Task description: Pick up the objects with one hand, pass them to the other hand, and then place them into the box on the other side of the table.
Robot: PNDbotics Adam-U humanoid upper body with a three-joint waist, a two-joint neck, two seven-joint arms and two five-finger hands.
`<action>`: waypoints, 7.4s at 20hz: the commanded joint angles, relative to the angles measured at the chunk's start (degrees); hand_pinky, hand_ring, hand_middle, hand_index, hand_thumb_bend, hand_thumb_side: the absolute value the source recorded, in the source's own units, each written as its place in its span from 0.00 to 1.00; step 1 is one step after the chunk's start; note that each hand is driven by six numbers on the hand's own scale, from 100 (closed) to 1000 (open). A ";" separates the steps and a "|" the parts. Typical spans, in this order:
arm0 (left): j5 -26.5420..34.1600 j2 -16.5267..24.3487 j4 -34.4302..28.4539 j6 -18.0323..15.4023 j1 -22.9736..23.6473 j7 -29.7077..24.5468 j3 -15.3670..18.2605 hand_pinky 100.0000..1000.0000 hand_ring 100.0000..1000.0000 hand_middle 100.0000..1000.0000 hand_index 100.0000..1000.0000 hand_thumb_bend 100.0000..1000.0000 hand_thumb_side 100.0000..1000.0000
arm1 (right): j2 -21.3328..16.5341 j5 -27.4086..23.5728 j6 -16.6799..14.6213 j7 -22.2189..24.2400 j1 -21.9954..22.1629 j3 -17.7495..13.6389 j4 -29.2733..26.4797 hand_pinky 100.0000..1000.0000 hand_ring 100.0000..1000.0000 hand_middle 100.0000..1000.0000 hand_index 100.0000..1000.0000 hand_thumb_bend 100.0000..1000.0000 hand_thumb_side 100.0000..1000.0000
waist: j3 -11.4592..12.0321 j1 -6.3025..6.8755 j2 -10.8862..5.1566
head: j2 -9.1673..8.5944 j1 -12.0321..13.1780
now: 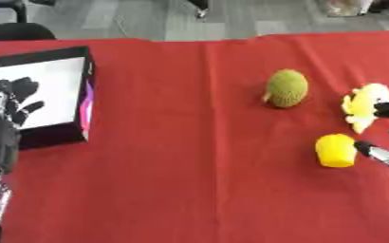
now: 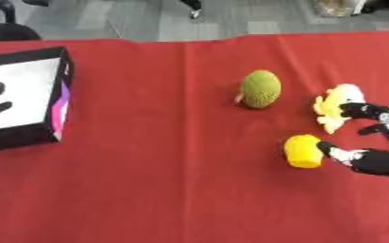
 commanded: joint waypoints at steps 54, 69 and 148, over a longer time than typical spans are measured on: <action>-0.76 2.90 -0.50 0.53 0.00 -1.23 -1.40 0.81 0.90 0.71 0.77 0.03 0.84 | -8.11 8.98 15.21 -16.41 -8.18 22.42 -0.86 0.78 0.87 0.77 0.88 0.42 0.06 | 0.30 -1.54 -0.34 | -1.11 -4.13; -0.61 2.38 -0.68 0.61 -0.29 -1.55 -1.67 0.81 0.90 0.71 0.77 0.03 0.84 | -6.30 6.85 18.69 -15.34 -9.06 22.00 -0.86 0.76 0.82 0.71 0.82 0.35 0.00 | 0.78 -1.05 -0.09 | -1.16 -3.56; -13.83 19.34 -12.29 15.42 -37.48 -26.96 -25.60 0.79 0.87 0.75 0.83 0.00 0.42 | 13.23 3.02 14.88 -7.95 -39.95 24.63 -0.86 0.44 0.59 0.34 0.48 0.00 0.00 | 5.35 3.94 -4.76 | 0.94 -7.98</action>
